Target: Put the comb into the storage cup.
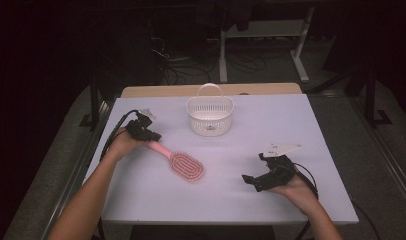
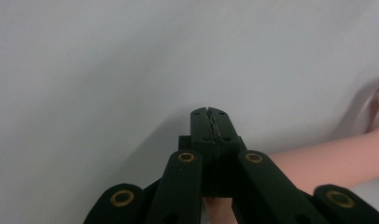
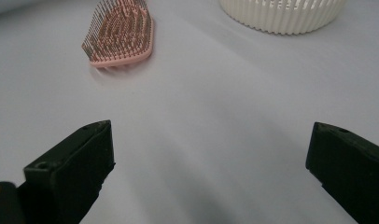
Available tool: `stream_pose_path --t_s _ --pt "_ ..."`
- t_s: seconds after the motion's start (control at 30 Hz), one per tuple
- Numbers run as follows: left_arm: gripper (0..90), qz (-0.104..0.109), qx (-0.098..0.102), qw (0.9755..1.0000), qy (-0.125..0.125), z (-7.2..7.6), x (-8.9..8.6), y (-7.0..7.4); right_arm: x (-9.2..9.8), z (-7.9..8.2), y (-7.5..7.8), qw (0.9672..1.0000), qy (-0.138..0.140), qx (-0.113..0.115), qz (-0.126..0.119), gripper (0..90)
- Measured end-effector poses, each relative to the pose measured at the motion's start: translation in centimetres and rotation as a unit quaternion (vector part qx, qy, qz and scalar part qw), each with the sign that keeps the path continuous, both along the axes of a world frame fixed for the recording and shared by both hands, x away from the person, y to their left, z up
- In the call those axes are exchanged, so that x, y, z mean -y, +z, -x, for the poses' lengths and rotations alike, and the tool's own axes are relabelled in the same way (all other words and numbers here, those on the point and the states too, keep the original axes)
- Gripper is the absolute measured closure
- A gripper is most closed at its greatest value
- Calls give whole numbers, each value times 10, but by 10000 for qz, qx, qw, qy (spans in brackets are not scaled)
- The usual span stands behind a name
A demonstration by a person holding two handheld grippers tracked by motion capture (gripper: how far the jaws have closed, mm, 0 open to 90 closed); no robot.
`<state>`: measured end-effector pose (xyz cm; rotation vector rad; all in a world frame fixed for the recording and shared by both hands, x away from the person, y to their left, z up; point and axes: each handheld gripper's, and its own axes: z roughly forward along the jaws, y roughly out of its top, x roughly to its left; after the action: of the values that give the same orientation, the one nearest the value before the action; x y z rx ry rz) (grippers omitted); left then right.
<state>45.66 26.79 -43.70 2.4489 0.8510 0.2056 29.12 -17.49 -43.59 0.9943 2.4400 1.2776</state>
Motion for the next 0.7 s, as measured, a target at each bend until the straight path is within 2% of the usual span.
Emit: stream_pose_path --t_s 0.2,0.7 --pt "900 75 -69 9999 20 8 -7 -1 0 0 0 10000 -5 0 -6 6" --pt "900 254 -95 9996 24 36 -26 -2 0 0 0 10000 -4 1 -3 6"
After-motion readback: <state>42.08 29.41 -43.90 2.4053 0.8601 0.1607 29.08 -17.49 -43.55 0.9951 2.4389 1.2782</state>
